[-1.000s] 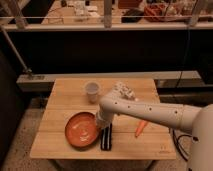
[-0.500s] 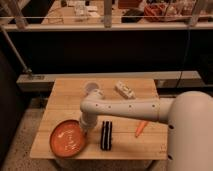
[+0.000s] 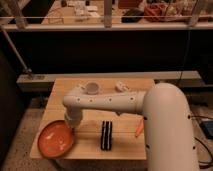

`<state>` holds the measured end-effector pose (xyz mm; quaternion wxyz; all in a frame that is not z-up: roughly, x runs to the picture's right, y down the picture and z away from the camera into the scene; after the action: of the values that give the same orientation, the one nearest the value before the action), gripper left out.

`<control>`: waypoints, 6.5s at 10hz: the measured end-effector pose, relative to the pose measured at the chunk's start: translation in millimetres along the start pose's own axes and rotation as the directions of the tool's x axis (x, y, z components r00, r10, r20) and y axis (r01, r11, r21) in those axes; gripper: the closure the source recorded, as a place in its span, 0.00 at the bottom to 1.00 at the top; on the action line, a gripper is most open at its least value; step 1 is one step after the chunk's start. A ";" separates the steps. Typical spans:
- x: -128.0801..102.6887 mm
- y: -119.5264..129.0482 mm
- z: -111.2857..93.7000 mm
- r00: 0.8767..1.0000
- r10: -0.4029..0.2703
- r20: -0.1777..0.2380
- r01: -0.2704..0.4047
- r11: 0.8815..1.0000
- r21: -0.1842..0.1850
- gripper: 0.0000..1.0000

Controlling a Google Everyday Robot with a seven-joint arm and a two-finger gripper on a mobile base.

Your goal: Drag the ceramic bowl in a circle

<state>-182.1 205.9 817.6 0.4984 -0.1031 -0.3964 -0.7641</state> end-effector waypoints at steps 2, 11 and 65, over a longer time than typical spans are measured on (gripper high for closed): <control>29.8 18.4 -8.6 0.999 0.025 -0.031 -0.025 1.000 0.004 1.00; -9.0 122.1 -39.0 0.937 0.325 -0.131 -0.314 0.945 0.097 1.00; -79.0 102.7 -42.5 0.957 0.273 -0.096 -0.270 0.962 0.049 1.00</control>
<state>-47.3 210.1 797.4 0.6198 -0.1086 -0.3662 -0.6856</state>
